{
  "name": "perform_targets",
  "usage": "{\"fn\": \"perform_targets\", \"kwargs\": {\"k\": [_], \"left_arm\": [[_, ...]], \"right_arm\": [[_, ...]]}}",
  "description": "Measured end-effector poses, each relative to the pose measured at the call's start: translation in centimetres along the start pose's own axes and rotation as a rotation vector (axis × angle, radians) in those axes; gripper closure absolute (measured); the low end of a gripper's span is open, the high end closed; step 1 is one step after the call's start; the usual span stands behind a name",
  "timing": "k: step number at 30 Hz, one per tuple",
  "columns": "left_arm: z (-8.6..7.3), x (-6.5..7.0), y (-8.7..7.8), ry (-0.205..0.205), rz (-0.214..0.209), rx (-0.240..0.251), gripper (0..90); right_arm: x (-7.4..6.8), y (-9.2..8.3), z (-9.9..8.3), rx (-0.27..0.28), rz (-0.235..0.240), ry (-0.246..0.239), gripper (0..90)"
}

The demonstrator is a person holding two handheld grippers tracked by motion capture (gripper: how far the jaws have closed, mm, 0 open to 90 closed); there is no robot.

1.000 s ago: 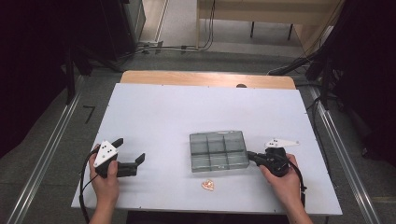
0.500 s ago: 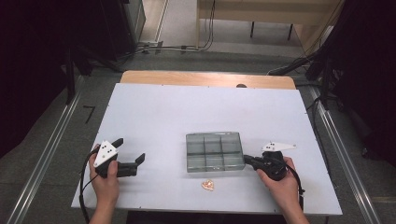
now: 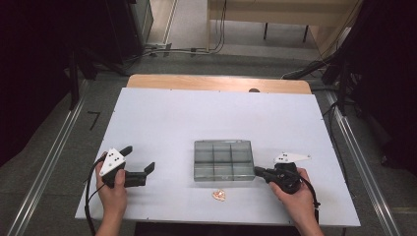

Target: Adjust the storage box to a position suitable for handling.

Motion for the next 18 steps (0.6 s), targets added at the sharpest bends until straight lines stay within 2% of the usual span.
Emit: {"fn": "perform_targets", "kwargs": {"k": [5,7,10,13,18], "left_arm": [[0.4,0.9,0.0,0.001,-0.015,0.005,0.0],[0.6,1.3,0.0,0.0,-0.024,0.006,0.0],[0.8,2.0,0.0,-0.007,-0.046,0.006,0.0],[1.2,2.7,-0.1,-0.02,-0.067,0.014,0.0],[1.5,3.8,-0.2,-0.03,-0.107,0.008,0.0]], "right_arm": [[-0.2,0.1,0.0,-0.002,0.012,-0.013,88.2],[-0.2,-0.1,0.2,0.013,0.022,-0.011,88.2],[0.1,-0.7,0.5,0.026,-0.004,-0.019,88.2],[0.4,-1.4,0.9,0.063,-0.002,-0.01,88.1],[0.4,-2.4,1.8,0.108,-0.005,-0.058,88.1]]}}
Point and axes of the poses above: each handheld gripper's, and its own axes: y roughly forward along the jaws, z roughly out of its top, x roughly to its right, the point moved 9 cm from there along y, roughly forward along the jaws, and after that the axes turned 11 degrees about z, right-handed, at the moved point
